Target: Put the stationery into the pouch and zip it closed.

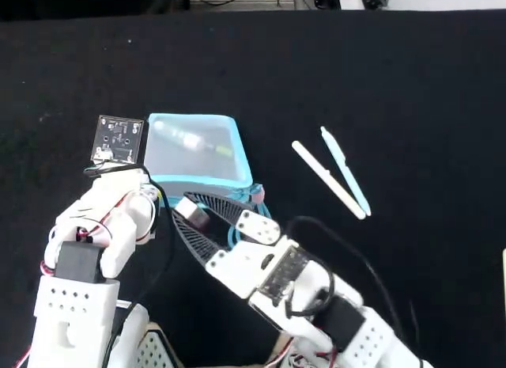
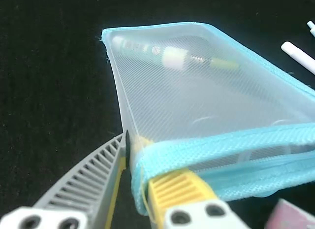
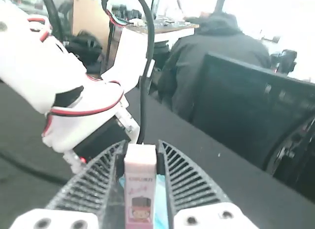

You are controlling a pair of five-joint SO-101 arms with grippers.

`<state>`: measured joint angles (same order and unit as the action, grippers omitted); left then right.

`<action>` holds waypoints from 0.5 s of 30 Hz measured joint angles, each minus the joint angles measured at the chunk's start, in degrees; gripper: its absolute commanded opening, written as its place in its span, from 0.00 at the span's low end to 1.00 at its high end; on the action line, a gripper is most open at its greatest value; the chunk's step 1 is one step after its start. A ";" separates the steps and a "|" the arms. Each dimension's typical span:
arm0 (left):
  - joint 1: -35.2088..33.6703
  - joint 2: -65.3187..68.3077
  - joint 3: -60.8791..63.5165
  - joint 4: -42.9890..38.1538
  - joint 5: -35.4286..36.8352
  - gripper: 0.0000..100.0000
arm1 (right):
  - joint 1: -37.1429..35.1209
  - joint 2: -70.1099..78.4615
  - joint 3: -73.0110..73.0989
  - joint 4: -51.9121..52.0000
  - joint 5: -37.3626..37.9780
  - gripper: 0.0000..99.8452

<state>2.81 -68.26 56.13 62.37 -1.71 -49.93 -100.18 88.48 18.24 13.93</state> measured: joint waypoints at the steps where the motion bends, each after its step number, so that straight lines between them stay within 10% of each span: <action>1: 0.00 0.00 0.00 0.00 0.00 0.03 | 0.00 0.00 1.41 -2.73 0.18 0.01; 15: 0.00 0.00 0.00 0.00 0.00 0.03 | 5.19 0.09 8.53 -20.84 0.35 0.01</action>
<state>2.81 -68.26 56.13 62.37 -1.71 -44.75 -100.09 97.01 -2.59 14.29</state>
